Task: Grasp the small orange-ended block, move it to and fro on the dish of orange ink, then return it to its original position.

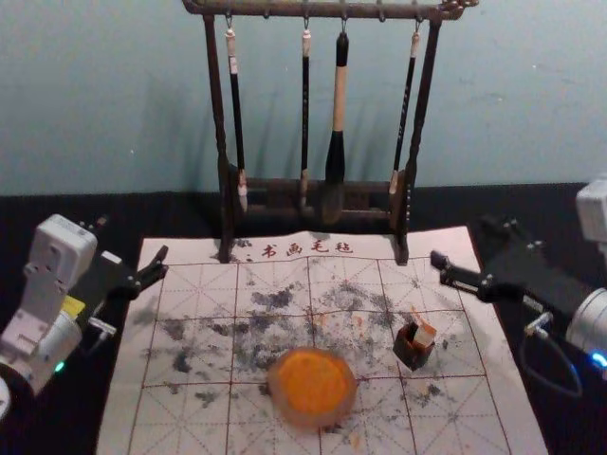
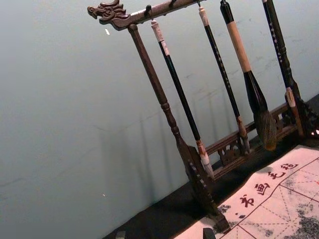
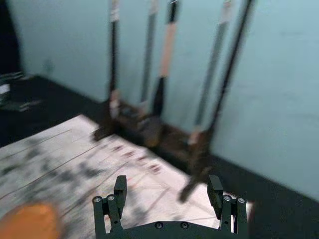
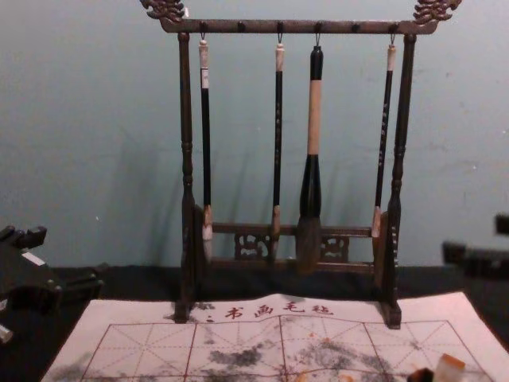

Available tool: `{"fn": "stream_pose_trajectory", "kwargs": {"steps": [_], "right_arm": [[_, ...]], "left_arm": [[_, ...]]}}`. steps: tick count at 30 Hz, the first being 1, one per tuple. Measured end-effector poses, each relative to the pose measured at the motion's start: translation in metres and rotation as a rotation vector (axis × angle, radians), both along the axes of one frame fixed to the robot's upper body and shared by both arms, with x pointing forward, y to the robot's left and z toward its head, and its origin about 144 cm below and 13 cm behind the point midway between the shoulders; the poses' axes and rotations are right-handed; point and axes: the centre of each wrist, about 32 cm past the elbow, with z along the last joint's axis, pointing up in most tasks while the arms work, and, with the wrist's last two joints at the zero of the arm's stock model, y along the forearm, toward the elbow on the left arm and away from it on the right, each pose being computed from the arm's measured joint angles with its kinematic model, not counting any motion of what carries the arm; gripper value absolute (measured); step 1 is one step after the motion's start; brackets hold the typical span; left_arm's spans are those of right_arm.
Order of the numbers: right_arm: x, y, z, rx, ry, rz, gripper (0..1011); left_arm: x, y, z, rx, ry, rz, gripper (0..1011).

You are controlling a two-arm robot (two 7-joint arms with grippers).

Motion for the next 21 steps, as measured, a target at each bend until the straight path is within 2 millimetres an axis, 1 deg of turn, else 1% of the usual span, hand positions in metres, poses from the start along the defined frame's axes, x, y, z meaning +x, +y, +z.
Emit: {"fn": "stream_pose_trajectory", "kwargs": {"steps": [2, 6, 9, 15, 21], "right_arm": [[-0.002, 0.0, -0.004, 0.013, -0.028, -0.058, 1002], [-0.004, -0.001, -0.012, 0.038, -0.031, -0.124, 1002], [-0.007, -0.002, -0.026, 0.05, -0.009, -0.203, 1002], [-0.012, -0.001, -0.046, 0.036, 0.048, -0.284, 1002], [-0.014, 0.002, -0.059, -0.002, 0.07, -0.329, 1002]], "left_arm": [[0.0, 0.0, 0.0, 0.0, 0.0, 0.0, 1001], [0.0, 0.0, 0.0, 0.0, 0.0, 0.0, 1001], [0.0, 0.0, 0.0, 0.0, 0.0, 0.0, 1001], [0.0, 0.0, 0.0, 0.0, 0.0, 0.0, 1001], [0.0, 0.0, 0.0, 0.0, 0.0, 0.0, 1001]]}}
